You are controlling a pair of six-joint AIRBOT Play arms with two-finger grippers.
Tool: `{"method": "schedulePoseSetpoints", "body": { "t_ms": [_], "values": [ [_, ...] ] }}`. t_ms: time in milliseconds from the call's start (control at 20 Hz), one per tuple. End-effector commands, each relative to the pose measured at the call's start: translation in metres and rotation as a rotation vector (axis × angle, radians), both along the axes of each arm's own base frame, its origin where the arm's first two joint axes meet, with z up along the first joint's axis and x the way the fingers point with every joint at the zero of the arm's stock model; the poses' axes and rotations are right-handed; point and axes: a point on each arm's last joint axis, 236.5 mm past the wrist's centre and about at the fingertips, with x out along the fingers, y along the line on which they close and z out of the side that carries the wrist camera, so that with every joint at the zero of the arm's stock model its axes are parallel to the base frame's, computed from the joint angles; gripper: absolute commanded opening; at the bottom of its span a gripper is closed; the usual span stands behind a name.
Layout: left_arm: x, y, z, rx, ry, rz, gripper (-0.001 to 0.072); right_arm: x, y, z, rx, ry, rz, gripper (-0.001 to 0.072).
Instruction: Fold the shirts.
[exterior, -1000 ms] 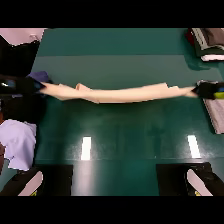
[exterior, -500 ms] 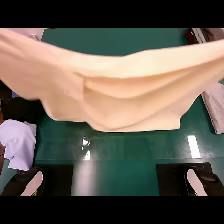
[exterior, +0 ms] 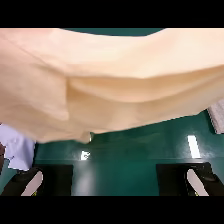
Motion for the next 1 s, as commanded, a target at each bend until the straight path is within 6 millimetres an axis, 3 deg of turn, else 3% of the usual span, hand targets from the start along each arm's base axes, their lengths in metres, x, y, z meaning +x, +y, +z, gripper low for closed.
{"method": "schedulePoseSetpoints", "body": {
  "t_ms": [0,100,150,400,500,600,700,950],
  "values": [
    [0.003,0.007,0.005,-0.012,-0.010,0.034,0.0024,0.016,-0.019,-0.031,0.059,0.191,-0.062,0.0013],
    [0.040,0.028,-0.024,-0.001,0.108,0.110,0.0024,0.046,-0.028,-0.079,0.131,0.402,-0.071,0.0013],
    [0.068,0.039,-0.054,0.005,0.222,0.141,0.0024,0.061,-0.033,-0.110,0.157,0.524,-0.072,0.0013],
    [0.198,0.066,-0.254,-0.005,0.855,0.119,0.0025,0.130,-0.054,-0.264,0.285,1.040,-0.070,0.0013],
    [0.237,0.072,-0.315,0.002,0.996,0.096,0.0025,0.149,-0.059,-0.316,0.326,1.193,-0.065,0.0013],
    [0.276,0.079,-0.353,0.012,1.033,0.083,0.0025,0.171,-0.064,-0.355,0.344,1.258,-0.057,0.0013],
    [0.308,0.082,-0.380,-0.001,1.038,0.077,0.0025,0.199,-0.065,-0.381,0.346,1.243,-0.055,0.0013],
    [0.359,0.093,-0.431,-0.018,1.035,0.097,0.0026,0.268,-0.051,-0.407,0.310,1.092,-0.035,0.0013]
  ]
}}
